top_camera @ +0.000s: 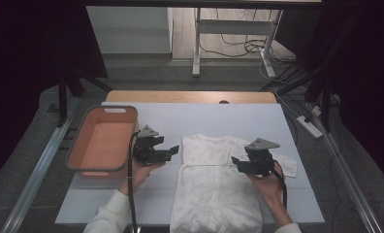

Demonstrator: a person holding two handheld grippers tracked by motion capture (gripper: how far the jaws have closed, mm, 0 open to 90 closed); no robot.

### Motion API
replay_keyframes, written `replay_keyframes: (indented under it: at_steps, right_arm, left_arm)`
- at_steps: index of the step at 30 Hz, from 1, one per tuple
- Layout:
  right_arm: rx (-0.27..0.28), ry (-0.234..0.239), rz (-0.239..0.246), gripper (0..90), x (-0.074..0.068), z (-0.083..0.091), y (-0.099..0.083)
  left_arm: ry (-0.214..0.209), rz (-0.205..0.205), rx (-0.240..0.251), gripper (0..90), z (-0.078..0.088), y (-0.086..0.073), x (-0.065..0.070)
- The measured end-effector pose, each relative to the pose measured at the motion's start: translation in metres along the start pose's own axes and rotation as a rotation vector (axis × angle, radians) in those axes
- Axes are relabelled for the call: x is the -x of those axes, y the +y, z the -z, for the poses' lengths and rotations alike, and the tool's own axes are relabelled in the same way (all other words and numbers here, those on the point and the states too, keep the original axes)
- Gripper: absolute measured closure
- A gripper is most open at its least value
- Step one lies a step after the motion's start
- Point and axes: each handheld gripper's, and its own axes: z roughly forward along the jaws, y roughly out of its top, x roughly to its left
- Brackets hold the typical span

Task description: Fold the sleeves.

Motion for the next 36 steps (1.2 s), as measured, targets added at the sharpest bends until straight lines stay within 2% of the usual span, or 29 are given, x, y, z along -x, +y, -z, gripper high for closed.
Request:
replay_keyframes:
  at_steps: [5,9,15,21,25,36]
  right_arm:
    - [0.007,-0.004,-0.025,33.9,0.009,0.006,-0.005]
    - [0.003,-0.029,-0.04,33.9,0.017,0.009,-0.01]
    - [0.008,-0.052,-0.094,34.0,0.031,0.016,-0.019]
    - [-0.004,-0.074,-0.127,34.0,0.035,0.019,-0.028]
    - [-0.028,-0.118,-0.136,34.1,0.039,0.024,-0.037]
    - [-0.034,-0.203,-0.253,34.5,0.07,0.041,-0.062]
  left_arm:
    - [0.0,0.0,-0.007,25.6,-0.001,-0.001,0.0]
    - [0.003,0.0,-0.009,25.6,-0.001,-0.001,-0.001]
    - [0.003,-0.004,-0.005,25.5,-0.001,-0.001,0.0]
    - [0.002,0.0,-0.018,25.4,-0.004,-0.003,-0.001]
    - [0.001,-0.002,-0.011,25.4,0.0,-0.002,-0.001]
    - [0.008,0.003,-0.01,25.4,0.001,-0.002,-0.003]
